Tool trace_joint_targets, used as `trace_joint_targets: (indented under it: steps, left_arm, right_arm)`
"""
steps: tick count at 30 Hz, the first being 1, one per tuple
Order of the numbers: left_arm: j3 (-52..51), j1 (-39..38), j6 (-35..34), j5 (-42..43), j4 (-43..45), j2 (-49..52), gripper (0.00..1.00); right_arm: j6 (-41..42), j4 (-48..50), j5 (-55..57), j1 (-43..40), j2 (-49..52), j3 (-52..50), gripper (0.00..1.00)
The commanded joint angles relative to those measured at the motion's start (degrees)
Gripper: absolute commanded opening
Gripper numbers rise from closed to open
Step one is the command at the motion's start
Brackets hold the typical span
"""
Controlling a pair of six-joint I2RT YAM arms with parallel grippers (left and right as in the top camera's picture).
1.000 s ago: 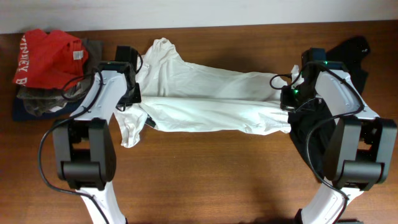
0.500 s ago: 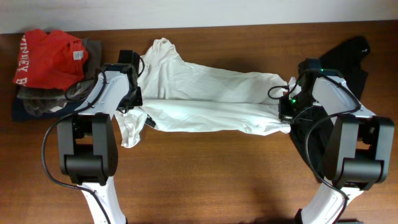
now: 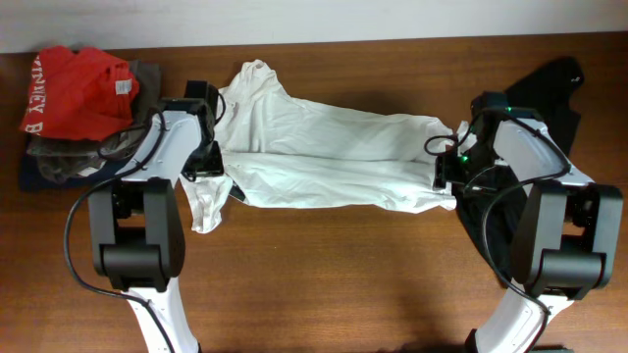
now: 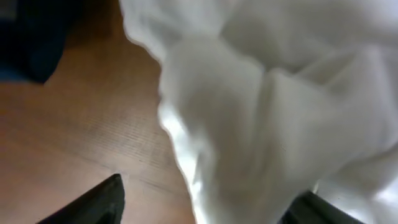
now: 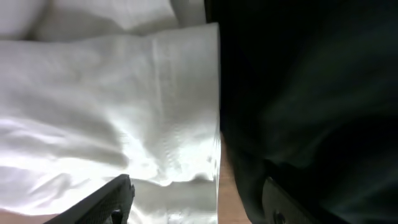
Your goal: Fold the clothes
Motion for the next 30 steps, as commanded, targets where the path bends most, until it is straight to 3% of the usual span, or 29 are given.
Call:
trace_joint_targets:
  steps: [1,7,16,24,30]
  left_arm:
    - [4.5,0.4,-0.2,-0.8,-3.3,0.1,0.78]
    - [9.0,0.4,-3.8,0.9,-13.6,-3.1,0.80]
    - [8.7,0.1,-4.3,11.6,-26.7,-6.1,0.79]
    - [1.6,-4.6,-4.2,13.8,-22.1,-6.1,0.73]
    - [-9.4,-5.2,-5.9,13.3,-15.5,-6.1,0.61]
  right_arm:
    - [0.2,-1.0,0.8,0.0,0.5,4.2,0.72]
    - [0.2,-1.6,0.7,0.0,0.5,5.6,0.75]
    - [0.2,0.2,0.7,0.0,0.5,5.6,0.76]
    - [0.2,1.0,0.7,0.0,0.5,5.6,0.76]
    - [-0.2,1.0,0.9,0.0,0.5,5.6,0.76]
